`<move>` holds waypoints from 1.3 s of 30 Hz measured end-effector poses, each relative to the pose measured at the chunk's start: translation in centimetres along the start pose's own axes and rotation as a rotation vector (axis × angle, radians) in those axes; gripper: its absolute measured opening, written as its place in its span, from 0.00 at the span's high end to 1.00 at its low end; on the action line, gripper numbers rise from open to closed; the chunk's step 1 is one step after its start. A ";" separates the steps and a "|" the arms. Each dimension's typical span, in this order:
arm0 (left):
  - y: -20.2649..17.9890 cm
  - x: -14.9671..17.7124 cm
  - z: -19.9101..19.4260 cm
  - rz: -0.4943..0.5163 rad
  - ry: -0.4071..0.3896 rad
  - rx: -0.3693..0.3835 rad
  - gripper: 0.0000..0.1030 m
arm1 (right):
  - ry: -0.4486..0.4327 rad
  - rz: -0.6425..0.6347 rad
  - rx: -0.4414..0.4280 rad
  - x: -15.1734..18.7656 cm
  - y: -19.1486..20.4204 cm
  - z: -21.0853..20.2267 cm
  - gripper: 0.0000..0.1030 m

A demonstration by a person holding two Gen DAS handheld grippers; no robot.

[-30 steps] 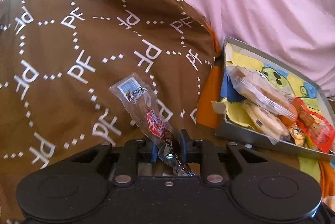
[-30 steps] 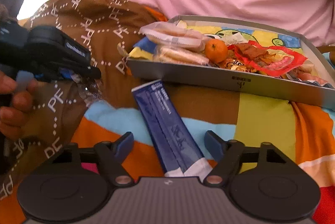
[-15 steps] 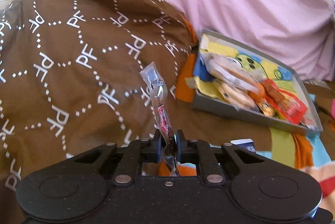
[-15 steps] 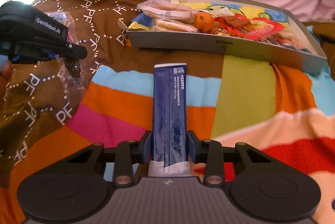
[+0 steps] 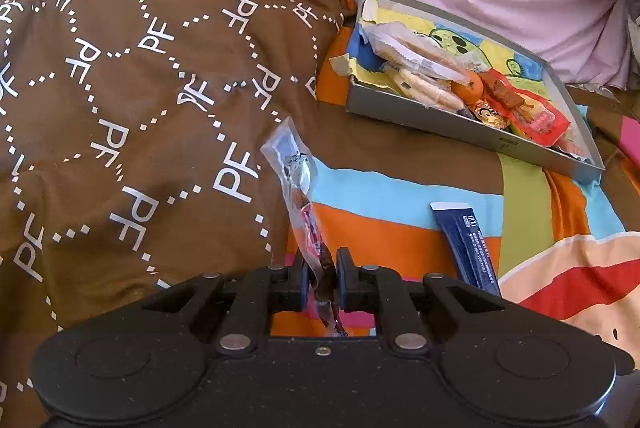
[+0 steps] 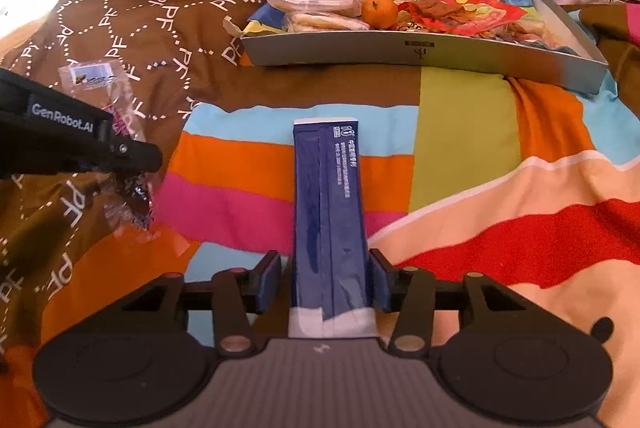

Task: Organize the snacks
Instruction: 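Grasp the blue stick pack with the right gripper while the left grasps the clear candy pack, then lift and carry the stick pack and candy pack toward the tray with both grippers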

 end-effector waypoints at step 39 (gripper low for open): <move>-8.1 7.3 -9.9 0.178 -0.036 0.039 0.87 | -0.119 -0.108 0.144 7.0 -0.7 -12.9 0.65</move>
Point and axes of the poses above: each gripper's, at about its wrist camera, not at the fingertips, and z roughly the way its jaws point, y to its left, x to its underside, the point moved 1 cm from there along z, roughly the way its jaws point, and after that the axes turned 1 degree about y, right-handed, at the moved point
